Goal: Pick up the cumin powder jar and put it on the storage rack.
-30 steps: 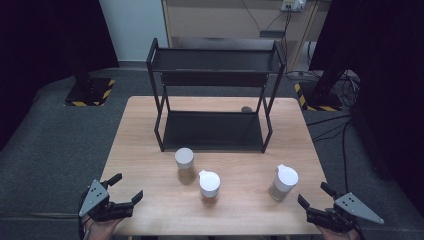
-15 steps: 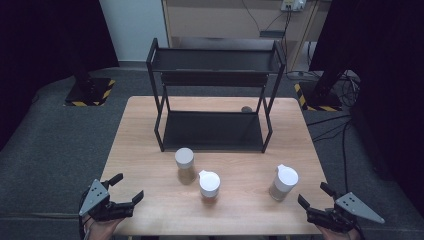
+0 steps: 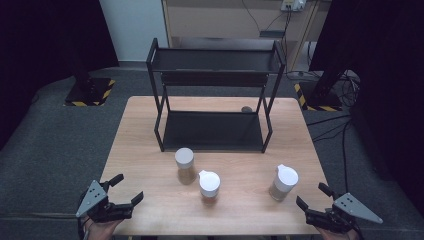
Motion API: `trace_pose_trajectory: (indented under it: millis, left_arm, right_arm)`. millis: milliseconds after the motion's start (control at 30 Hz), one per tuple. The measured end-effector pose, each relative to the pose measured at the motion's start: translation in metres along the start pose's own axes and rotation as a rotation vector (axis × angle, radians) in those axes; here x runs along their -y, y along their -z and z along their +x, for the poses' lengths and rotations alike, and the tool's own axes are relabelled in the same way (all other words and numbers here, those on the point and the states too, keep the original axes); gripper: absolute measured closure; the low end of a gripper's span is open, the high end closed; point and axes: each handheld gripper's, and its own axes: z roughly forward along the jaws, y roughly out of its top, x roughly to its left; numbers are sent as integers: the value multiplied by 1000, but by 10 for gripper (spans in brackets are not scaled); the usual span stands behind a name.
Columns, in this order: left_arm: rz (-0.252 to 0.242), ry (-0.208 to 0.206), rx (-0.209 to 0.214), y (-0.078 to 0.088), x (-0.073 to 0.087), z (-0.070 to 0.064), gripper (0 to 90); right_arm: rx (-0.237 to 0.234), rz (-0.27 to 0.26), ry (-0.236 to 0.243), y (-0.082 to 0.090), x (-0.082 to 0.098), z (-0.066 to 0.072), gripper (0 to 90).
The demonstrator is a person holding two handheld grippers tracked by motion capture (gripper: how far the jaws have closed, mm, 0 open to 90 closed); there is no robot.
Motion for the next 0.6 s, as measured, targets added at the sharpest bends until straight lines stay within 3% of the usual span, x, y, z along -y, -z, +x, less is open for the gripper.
trace_pose_trajectory:
  millis: [100,167,267,333,600]
  left_arm:
    - [2,-7,10,1,-2,1,36]
    - [-11,25,34,1,-2,5,37]
    - [-12,25,33,2,-5,6,38]
    - [-32,50,57,3,-5,10,40]
    - [-9,22,84,5,-22,17,45]
  right_arm:
    - [-3,0,3,1,0,0,68]
    - [-4,-2,2,1,0,-1,68]
    - [-5,2,4,1,0,-2,69]
    - [-6,3,6,1,0,-2,69]
    - [-3,6,0,1,0,-2,71]
